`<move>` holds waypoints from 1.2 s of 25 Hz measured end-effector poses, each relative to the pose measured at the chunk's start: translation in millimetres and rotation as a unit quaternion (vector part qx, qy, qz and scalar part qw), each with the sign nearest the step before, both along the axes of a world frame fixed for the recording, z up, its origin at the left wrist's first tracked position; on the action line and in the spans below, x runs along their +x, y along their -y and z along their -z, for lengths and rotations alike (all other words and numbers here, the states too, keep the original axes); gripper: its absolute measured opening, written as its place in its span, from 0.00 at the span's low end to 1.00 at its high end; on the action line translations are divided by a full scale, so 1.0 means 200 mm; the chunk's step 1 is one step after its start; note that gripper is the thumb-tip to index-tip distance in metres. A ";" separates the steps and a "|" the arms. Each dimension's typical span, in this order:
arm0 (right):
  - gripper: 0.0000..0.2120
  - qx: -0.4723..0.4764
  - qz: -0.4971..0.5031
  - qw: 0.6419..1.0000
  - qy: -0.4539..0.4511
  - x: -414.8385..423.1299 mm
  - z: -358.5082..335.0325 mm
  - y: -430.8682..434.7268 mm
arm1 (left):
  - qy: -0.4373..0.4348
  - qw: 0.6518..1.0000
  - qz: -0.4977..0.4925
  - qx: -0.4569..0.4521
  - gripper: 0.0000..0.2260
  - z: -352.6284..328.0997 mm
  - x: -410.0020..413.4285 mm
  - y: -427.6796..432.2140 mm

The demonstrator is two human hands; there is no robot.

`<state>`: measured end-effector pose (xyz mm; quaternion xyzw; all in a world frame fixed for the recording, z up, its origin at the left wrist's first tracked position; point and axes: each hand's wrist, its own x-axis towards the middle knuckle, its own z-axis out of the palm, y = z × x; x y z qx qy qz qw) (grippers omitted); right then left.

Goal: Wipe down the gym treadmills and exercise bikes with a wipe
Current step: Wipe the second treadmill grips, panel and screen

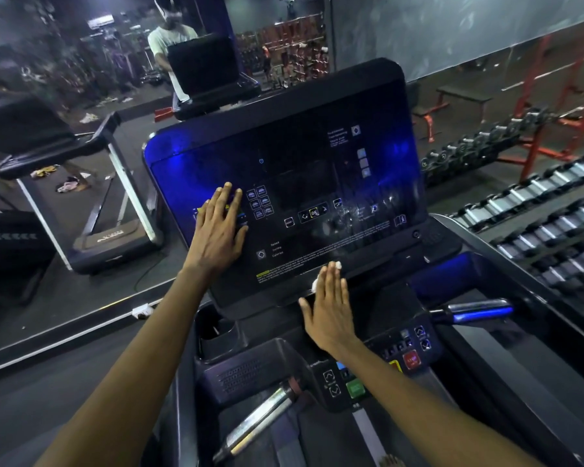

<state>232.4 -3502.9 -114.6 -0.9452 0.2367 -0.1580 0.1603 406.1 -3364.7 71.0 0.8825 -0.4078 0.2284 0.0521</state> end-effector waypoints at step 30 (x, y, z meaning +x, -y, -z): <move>0.06 0.186 0.010 0.915 0.357 0.14 -0.61 0.40 | 0.045 0.998 0.031 -0.026 0.22 -0.16 0.09 0.04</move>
